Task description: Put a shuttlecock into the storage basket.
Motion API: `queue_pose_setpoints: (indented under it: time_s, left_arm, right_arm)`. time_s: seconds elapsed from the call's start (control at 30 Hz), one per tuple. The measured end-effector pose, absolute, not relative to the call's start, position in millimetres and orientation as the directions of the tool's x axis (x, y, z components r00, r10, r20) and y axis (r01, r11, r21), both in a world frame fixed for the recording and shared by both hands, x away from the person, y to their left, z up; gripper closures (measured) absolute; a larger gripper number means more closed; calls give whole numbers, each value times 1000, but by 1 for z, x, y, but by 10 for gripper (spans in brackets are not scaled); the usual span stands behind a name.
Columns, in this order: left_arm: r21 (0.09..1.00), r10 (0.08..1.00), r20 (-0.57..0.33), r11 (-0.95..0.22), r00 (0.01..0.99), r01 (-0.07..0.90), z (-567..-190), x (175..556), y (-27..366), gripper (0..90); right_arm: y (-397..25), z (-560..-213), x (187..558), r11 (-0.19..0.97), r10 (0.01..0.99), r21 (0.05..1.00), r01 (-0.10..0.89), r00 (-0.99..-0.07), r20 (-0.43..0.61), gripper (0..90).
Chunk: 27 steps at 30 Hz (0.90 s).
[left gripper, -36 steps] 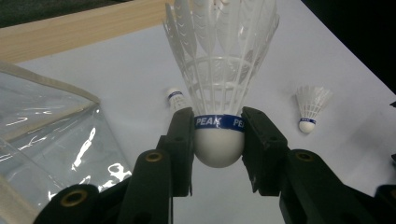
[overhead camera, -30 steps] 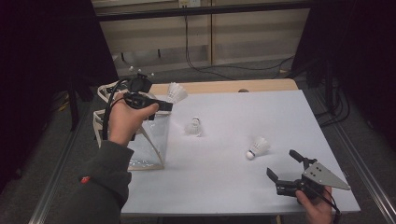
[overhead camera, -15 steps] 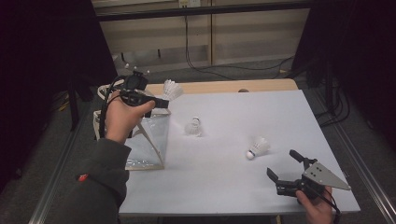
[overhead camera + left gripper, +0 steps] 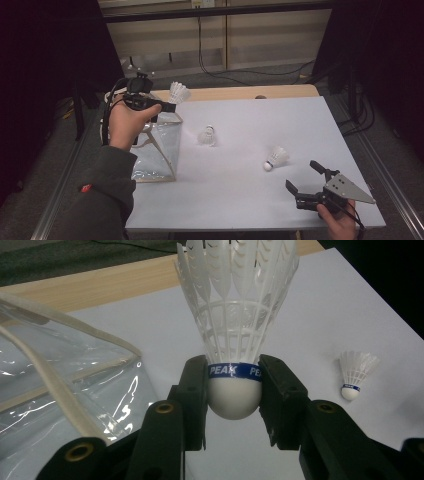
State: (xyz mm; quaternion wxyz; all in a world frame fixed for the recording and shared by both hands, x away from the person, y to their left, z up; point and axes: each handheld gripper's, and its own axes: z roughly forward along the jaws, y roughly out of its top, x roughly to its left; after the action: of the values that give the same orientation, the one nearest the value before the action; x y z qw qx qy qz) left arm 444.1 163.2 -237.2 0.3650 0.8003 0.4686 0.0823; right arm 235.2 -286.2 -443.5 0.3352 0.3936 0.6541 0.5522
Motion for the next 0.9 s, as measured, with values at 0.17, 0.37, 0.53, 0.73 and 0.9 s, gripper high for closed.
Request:
queue_pose_setpoints:
  time_s: [0.17,0.37,0.53,0.73,0.9]
  left_arm:
    - [662,820,-205,-286,535,693,-236,446,167,656]
    - [664,835,-208,-262,510,700,-235,449,175,656]
    - [667,841,-205,-254,500,701,-234,450,179,656]
    - [668,847,-207,-244,490,703,-231,451,183,656]
    - [669,850,-210,-236,483,705,-229,452,185,656]
  right_arm:
    - [-286,-443,235,81,884,987,142,-468,-5,5]
    - [-286,-443,235,81,884,987,140,-468,-6,5]
    - [-286,-443,235,84,883,987,140,-469,-9,5]
    - [-286,-443,235,81,883,986,144,-469,-4,5]
    - [-286,-443,235,79,884,987,142,-468,-3,5]
